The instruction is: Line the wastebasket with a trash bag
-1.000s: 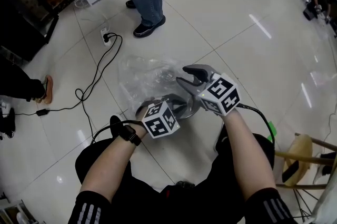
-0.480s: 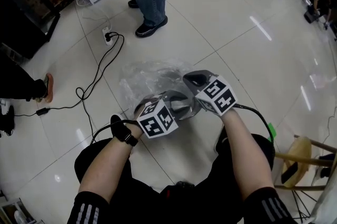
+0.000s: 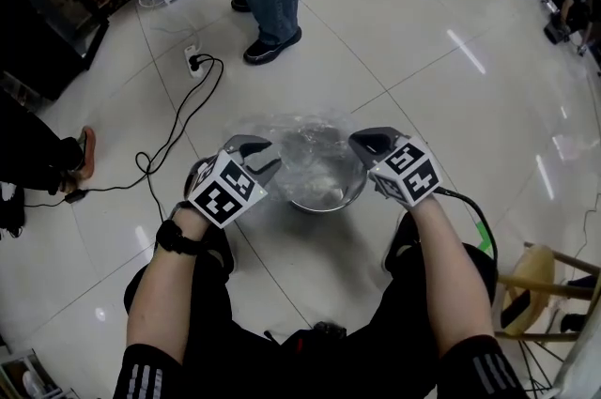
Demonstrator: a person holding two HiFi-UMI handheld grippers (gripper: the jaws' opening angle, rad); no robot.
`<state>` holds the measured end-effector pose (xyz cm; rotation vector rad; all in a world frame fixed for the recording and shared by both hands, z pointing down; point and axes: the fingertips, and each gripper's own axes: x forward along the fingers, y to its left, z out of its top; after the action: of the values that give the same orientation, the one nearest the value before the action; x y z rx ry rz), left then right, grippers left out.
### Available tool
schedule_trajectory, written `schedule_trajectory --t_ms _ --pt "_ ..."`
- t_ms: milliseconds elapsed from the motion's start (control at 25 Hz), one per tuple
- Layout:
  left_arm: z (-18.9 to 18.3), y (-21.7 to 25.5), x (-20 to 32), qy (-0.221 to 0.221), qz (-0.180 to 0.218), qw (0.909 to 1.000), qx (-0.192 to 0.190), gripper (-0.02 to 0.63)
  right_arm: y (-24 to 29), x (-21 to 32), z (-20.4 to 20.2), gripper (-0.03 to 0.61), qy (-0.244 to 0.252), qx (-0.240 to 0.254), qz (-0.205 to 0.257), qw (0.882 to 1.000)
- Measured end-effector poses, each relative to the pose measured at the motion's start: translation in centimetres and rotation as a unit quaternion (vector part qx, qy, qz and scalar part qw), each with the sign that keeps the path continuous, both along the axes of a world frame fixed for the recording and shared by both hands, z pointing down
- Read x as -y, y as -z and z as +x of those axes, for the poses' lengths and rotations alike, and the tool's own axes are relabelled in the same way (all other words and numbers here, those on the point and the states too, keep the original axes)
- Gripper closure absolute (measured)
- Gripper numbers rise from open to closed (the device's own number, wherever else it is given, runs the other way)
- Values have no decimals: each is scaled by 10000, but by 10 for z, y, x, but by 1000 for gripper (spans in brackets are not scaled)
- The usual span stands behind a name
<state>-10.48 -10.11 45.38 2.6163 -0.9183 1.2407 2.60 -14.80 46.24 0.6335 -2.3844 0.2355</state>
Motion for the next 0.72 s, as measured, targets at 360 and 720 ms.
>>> schedule_trajectory --t_ms 360,720 --pt "-81 -31 -13 1190 -1680 9748 -861 402 -13 -2 14 572 -66 -275 -74 9996" --pt "-82 -67 -22 1501 -2450 9477 -1390 410 -12 1 10 572 -19 -273 -38 9996"
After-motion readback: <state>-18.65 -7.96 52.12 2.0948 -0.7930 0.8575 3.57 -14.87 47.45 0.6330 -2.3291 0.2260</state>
